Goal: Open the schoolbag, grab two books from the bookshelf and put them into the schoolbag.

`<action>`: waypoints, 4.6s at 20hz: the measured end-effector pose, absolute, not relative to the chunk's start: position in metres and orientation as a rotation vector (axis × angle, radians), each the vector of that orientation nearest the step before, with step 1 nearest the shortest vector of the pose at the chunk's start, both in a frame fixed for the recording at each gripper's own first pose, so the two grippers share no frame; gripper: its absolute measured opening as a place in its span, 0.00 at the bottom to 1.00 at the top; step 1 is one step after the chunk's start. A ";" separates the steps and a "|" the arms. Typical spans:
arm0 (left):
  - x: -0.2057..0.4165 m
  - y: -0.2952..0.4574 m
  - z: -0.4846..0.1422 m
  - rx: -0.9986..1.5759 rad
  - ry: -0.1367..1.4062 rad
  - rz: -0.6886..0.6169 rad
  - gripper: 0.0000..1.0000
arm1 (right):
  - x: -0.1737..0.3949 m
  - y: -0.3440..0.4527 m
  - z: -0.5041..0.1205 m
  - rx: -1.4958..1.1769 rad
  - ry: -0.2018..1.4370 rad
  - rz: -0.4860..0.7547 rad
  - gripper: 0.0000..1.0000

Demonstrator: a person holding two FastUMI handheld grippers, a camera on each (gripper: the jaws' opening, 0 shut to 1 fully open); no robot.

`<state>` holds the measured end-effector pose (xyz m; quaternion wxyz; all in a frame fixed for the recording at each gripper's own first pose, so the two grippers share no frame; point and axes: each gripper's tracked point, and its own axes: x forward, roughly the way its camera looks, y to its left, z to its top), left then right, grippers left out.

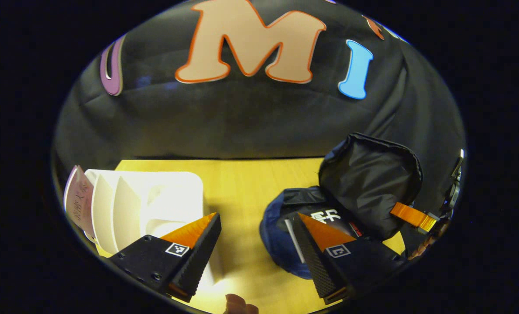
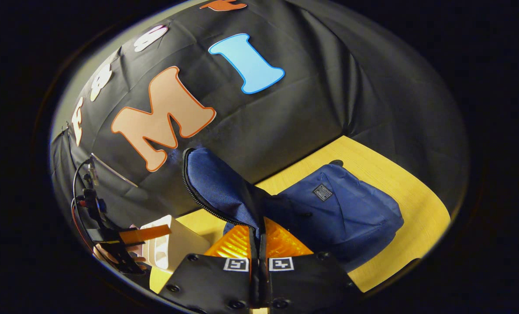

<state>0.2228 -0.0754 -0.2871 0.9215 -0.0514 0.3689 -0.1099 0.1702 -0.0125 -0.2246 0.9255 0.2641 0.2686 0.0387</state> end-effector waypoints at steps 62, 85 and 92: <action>0.212 0.297 -0.345 -0.049 1.217 0.114 0.55 | 0.162 -0.020 -0.228 0.513 0.565 0.028 0.03; 0.215 0.282 -0.301 0.085 1.223 -0.017 0.31 | 0.164 -0.014 -0.232 0.499 0.584 0.027 0.04; 0.216 0.285 -0.258 0.079 1.131 -0.008 0.31 | 0.163 -0.017 -0.230 0.507 0.582 0.028 0.03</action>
